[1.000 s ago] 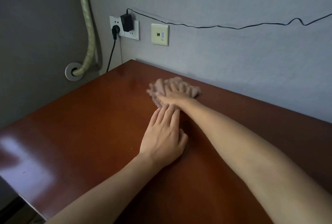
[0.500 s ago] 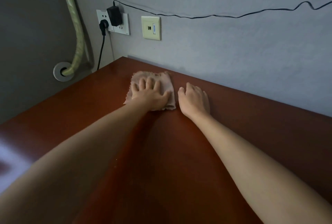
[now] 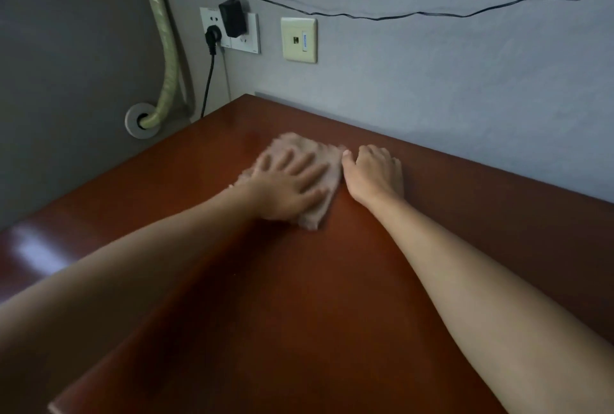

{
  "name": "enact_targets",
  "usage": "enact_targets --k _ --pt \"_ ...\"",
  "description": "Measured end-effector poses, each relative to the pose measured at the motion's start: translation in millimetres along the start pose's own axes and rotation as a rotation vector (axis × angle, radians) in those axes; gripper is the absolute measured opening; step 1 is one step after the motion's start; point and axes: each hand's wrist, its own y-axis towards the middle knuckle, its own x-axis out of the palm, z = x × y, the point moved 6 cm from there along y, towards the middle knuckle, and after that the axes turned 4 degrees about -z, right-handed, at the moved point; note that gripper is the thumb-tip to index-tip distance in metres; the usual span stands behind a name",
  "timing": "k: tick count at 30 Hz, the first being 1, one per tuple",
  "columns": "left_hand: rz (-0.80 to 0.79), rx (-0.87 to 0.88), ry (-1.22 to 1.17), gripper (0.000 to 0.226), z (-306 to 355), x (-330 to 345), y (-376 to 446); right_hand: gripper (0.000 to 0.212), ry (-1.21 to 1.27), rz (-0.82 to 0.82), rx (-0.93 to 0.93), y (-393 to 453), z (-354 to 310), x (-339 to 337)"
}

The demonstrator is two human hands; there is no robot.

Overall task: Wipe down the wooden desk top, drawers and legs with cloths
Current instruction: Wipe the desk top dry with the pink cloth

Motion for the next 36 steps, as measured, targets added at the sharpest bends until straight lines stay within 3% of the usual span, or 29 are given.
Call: enact_targets --k 2,3,4,8,9,11,13,15,17,20,22,24,25,26,27,29,30,32,33,34,36 --pt "-0.008 0.195 0.058 0.065 15.3 16.9 -44.3 0.059 0.015 0.004 -0.009 0.2 2.0 1.5" --pt "-0.016 0.209 0.050 0.065 8.1 19.4 -63.0 0.059 0.028 0.004 -0.013 -1.2 3.2 1.4" --pt "-0.018 0.168 0.038 0.066 -9.2 20.1 -75.8 0.059 0.042 0.002 -0.015 -3.4 4.2 0.7" --pt "-0.063 -0.276 0.161 0.096 -106.1 18.6 -113.5 0.057 0.060 0.013 -0.023 -14.7 3.0 -5.6" --pt "-0.109 -0.304 0.202 0.090 -101.0 21.6 -125.8 0.056 0.047 0.011 -0.021 -16.7 2.3 -6.8" --pt "-0.097 -0.099 0.293 0.066 -47.1 41.2 -149.9 0.056 0.014 -0.001 -0.020 -20.3 -0.6 -7.6" --pt "-0.049 0.154 0.137 0.055 9.6 56.1 -187.8 0.056 0.000 -0.006 -0.029 -23.4 -4.0 -6.9" --pt "0.033 0.230 0.077 0.055 -0.6 55.2 -218.1 0.055 -0.003 -0.012 -0.036 -27.3 -3.8 -8.6" --pt "0.143 0.072 0.176 0.058 -61.3 56.4 -227.5 0.055 -0.017 -0.019 -0.053 -33.7 -2.5 -9.0" --pt "0.014 -0.422 0.047 0.069 -159.4 68.9 -247.9 0.055 -0.033 -0.015 -0.077 -43.0 -2.8 -8.5" --pt "0.052 -0.292 0.024 0.076 -128.0 67.3 -258.0 0.054 -0.045 -0.008 -0.087 -46.6 -3.2 -7.8" --pt "0.131 0.013 0.175 0.058 -42.5 75.1 -266.5 0.052 -0.048 -0.002 -0.092 -49.7 -3.8 -8.7" --pt "0.203 0.139 0.121 0.053 -4.4 79.4 -275.0 0.051 -0.044 0.003 -0.096 -51.2 -3.9 -8.4" --pt "0.179 0.187 0.038 0.054 24.9 78.1 -285.9 0.051 -0.036 0.003 -0.100 -52.8 -3.8 -8.5" --pt "0.103 0.179 0.025 0.058 33.3 76.0 -290.1 0.051 -0.029 -0.003 -0.101 -54.7 -3.1 -8.5" --pt "0.213 0.075 0.107 0.061 4.2 66.2 -283.8 0.052 -0.037 -0.019 -0.115 -60.9 -0.9 -7.3" --pt "0.275 -0.064 0.118 0.064 -31.8 62.4 -276.1 0.052 -0.047 -0.017 -0.129 -63.8 0.2 -6.2" --pt "0.196 -0.460 -0.086 0.077 -112.3 60.6 -271.8 0.053 -0.052 -0.020 -0.139 -69.3 2.2 -5.6" --pt "0.115 -0.566 -0.138 0.074 -128.2 61.8 -270.4 0.054 -0.059 -0.029 -0.140 -71.1 3.0 -4.7" --pt "0.069 -0.571 -0.117 0.066 -121.5 63.7 -266.8 0.057 -0.072 -0.038 -0.145 -72.5 3.6 -3.5" --pt "0.089 -0.281 0.085 0.068 -53.8 65.6 -256.5 0.066 -0.107 -0.074 -0.163 -76.0 2.4 -3.4"
